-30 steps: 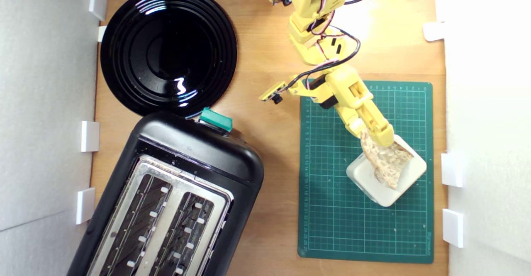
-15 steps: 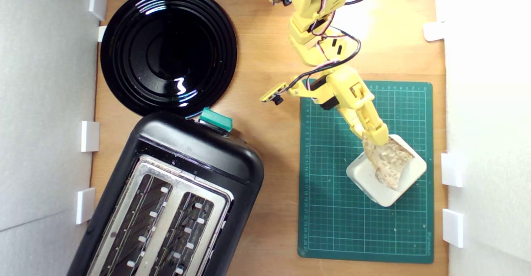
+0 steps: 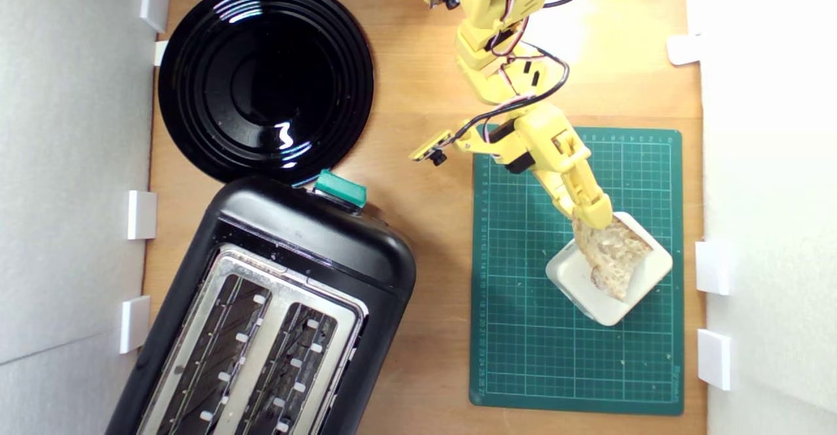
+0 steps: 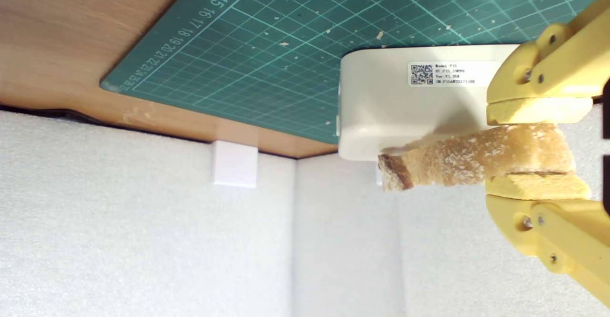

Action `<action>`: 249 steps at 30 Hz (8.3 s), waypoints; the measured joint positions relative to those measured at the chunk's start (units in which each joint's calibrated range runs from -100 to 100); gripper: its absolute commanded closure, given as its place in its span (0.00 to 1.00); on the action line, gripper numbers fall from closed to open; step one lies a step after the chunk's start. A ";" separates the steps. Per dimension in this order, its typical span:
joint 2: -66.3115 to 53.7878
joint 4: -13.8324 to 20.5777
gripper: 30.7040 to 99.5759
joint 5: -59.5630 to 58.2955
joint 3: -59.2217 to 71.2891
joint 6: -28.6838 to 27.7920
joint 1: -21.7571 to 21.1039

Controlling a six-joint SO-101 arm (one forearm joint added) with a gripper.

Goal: Pick bread and place in toaster

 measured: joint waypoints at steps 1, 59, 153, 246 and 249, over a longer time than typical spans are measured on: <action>-0.08 0.00 0.63 0.00 0.00 0.00 0.00; -80.72 0.09 0.63 75.17 -34.30 23.96 29.75; -48.55 2.58 0.63 132.97 -80.07 47.30 41.28; -24.11 -3.11 0.29 122.03 -85.81 47.24 45.49; -24.11 -3.20 0.27 122.03 -86.08 47.24 45.40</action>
